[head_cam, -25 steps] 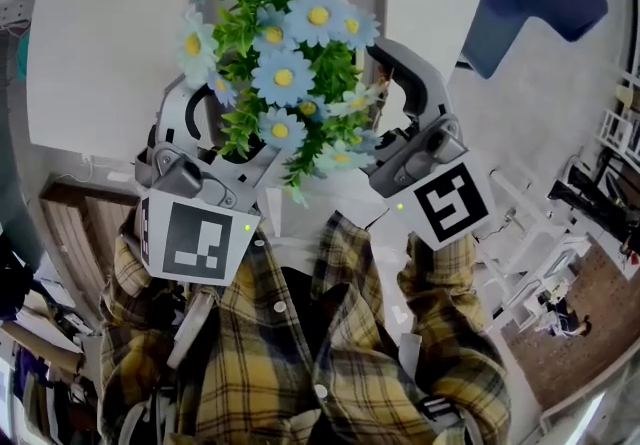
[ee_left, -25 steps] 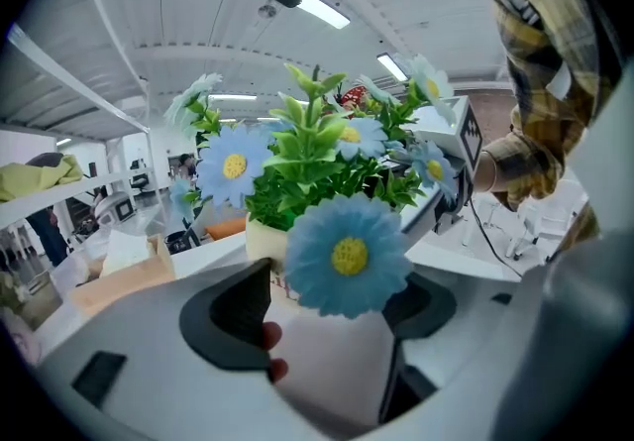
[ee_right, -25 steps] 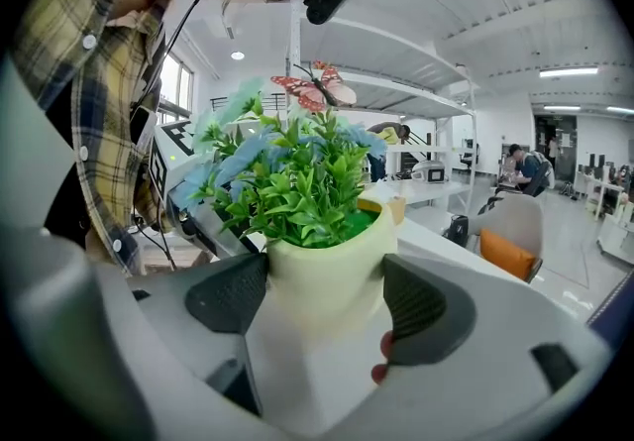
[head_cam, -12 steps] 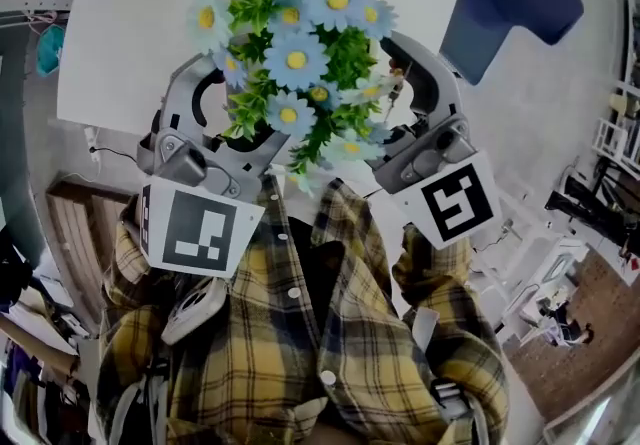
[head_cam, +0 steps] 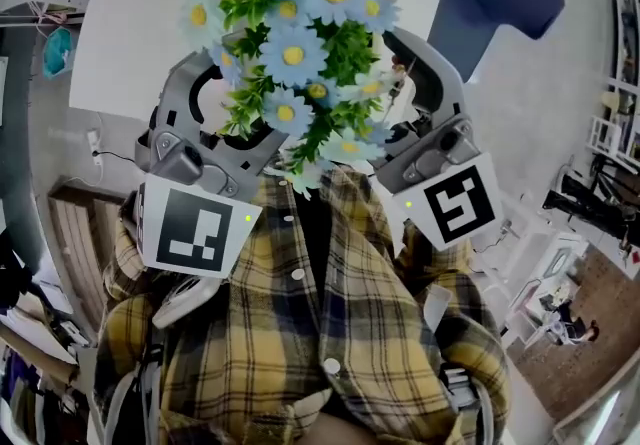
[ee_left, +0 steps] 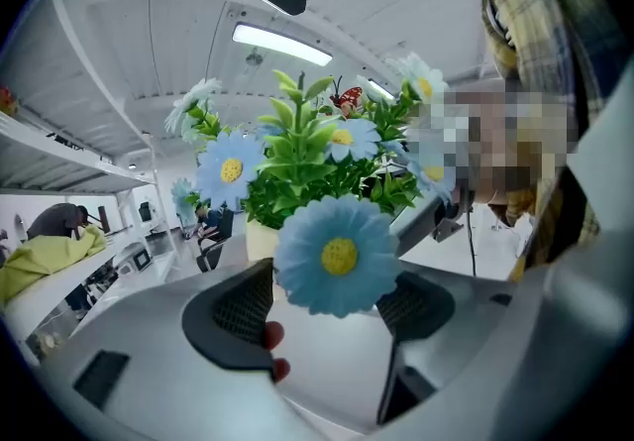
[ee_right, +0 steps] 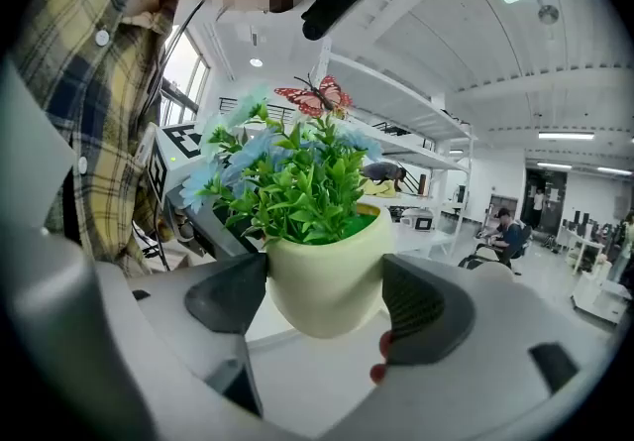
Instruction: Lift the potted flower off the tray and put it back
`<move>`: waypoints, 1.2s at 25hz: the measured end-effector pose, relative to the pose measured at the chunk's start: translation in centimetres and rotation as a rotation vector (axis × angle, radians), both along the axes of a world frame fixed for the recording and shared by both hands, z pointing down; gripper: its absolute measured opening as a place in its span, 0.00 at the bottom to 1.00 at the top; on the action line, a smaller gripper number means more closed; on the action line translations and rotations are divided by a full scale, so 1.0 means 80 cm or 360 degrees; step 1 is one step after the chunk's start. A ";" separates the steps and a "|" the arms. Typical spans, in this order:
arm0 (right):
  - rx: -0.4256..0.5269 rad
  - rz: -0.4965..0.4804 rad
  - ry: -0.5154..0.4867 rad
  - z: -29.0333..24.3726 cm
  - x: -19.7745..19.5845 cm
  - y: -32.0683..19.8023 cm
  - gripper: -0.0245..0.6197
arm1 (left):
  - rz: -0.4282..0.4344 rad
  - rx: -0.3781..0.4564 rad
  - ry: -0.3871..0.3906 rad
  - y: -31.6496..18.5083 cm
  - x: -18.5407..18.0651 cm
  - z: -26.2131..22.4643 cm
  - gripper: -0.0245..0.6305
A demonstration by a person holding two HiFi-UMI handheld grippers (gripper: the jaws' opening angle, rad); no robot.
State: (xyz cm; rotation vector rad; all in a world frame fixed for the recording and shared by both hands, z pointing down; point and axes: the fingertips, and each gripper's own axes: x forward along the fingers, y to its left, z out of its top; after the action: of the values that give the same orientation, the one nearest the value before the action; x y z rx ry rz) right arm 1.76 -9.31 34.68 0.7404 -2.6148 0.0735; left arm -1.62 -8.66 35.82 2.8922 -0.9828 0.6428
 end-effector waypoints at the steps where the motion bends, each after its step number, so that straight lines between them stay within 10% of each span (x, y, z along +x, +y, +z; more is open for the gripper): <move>1: 0.0007 0.0003 0.0003 0.000 0.000 0.000 0.58 | 0.0001 0.0002 0.0003 0.000 0.000 0.000 0.52; 30: 0.0050 0.0021 -0.0040 0.000 0.000 0.000 0.58 | 0.0029 0.0031 0.0016 -0.001 -0.001 0.000 0.52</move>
State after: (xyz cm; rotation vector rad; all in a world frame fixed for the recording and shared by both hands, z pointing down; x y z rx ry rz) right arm 1.78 -9.29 34.67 0.7724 -2.6410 0.0458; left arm -1.67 -8.71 35.86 2.9217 -0.9684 0.6225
